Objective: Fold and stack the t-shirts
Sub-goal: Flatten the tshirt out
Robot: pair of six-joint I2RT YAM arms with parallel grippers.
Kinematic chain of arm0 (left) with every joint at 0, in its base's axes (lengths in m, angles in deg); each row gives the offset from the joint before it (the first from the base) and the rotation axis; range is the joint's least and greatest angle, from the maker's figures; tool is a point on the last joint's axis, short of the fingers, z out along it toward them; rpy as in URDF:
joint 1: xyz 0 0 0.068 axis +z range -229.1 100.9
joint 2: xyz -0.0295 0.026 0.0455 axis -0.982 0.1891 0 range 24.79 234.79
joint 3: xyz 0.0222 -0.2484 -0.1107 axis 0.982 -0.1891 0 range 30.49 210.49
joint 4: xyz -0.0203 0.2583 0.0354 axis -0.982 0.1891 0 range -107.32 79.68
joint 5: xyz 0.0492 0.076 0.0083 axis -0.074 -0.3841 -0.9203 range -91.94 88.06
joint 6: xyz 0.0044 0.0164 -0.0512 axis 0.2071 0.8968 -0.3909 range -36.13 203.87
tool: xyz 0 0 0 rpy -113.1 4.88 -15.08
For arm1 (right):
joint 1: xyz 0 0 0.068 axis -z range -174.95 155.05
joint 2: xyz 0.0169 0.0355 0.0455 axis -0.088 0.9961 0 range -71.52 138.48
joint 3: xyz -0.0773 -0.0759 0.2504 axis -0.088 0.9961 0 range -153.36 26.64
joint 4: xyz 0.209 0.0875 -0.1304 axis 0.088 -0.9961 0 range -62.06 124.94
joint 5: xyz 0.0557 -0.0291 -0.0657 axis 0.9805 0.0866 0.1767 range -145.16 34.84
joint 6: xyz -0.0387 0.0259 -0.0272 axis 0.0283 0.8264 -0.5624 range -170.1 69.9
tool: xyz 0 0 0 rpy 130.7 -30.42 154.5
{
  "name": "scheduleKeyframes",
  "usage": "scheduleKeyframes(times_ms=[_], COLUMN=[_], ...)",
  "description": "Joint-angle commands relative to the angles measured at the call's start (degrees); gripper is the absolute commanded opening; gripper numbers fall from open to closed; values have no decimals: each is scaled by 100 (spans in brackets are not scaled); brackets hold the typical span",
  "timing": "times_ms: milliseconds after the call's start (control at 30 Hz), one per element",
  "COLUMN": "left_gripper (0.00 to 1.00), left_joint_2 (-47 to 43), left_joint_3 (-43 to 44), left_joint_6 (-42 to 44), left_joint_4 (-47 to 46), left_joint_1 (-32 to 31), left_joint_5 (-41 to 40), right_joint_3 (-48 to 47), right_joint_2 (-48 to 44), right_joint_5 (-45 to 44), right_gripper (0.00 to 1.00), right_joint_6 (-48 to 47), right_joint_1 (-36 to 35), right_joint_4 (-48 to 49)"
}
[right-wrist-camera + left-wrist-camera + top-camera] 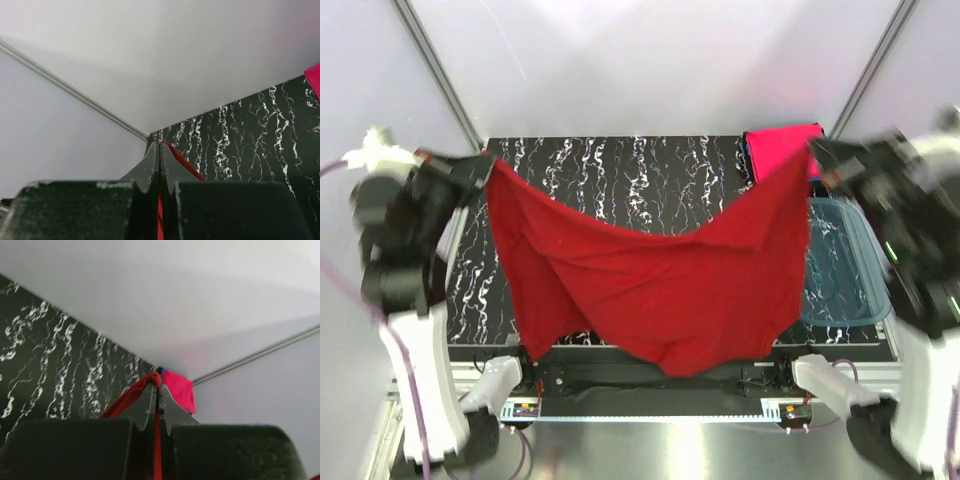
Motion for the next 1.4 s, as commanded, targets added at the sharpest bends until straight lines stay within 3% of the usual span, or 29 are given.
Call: scheduleKeyframes(times_ms=[0,133,233,367,500,633,733,933,1133,1233,1367], left_gripper=[0,0,0,0,0,0,0,0,0,0,0], left_joint_2=[1273,2249,2987,3822,4008,3580,3044,1532,39,-699,-1484], left_joint_3=[-124,209,1042,2797,3777,3700,2788,257,-2579,-3652,-4743], left_joint_6=[409,541,471,156,-82,-4,294,778,1130,1183,737], left_joint_4=[-411,-621,-806,-789,-798,-824,-824,-842,-807,-544,-306], left_joint_1=[-58,-137,-146,3,100,118,153,162,162,171,162], left_joint_5=[440,151,1,176,343,554,424,141,142,-95,-447], right_joint_3=[-129,-1235,-2746,-5755,-6425,-4584,-3781,-1058,3051,4346,5378], right_joint_2=[1644,3247,4565,6164,6003,4834,4017,2531,660,-298,-1282], right_joint_5=[332,385,429,638,553,218,-46,612,1150,1289,1334], right_gripper=[0,0,0,0,0,0,0,0,0,0,0], right_joint_6=[-324,-728,-948,-896,-834,-1045,-1195,-888,-510,-308,-167], right_joint_1=[-10,-10,8,192,482,693,711,702,694,702,702], right_joint_4=[768,971,779,58,74,592,593,645,883,734,294])
